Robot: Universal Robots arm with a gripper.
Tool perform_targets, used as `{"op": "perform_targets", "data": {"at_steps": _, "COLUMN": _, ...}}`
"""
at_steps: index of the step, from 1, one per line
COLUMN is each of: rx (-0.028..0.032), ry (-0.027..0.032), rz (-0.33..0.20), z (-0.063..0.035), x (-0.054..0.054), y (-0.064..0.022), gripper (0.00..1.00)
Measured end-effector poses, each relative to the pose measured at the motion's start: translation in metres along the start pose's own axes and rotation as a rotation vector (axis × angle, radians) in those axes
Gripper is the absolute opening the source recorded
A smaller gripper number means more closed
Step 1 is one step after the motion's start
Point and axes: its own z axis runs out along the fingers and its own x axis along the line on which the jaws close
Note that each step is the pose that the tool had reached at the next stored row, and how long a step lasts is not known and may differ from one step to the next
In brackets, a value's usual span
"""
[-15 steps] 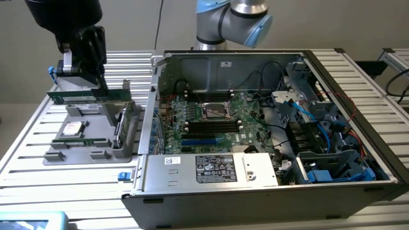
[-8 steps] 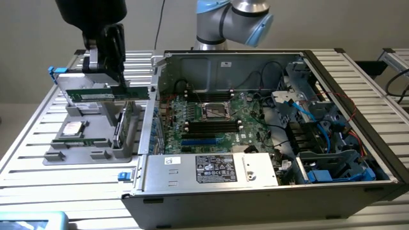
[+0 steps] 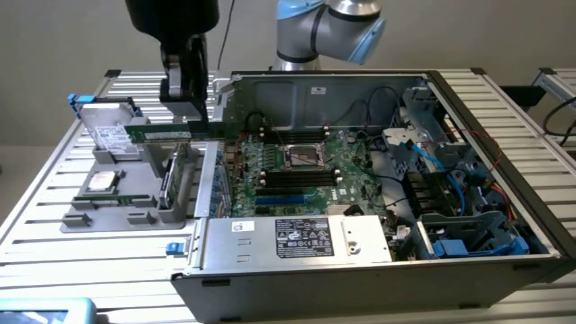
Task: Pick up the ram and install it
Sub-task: 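Pick up the ram and move it above insertion slot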
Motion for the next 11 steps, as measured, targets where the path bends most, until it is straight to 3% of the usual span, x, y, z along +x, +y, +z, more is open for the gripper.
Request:
{"op": "perform_targets", "data": {"at_steps": 5, "rx": 0.0014, "ry": 0.0163, "rz": 0.000, "z": -0.0003, "x": -0.002, "y": -0.0221, "gripper": 0.12}}
{"op": "perform_targets", "data": {"at_steps": 11, "rx": 0.0164, "ry": 0.0211, "rz": 0.001, "z": 0.0014, "x": -0.007, "y": -0.0439, "gripper": 0.12}}
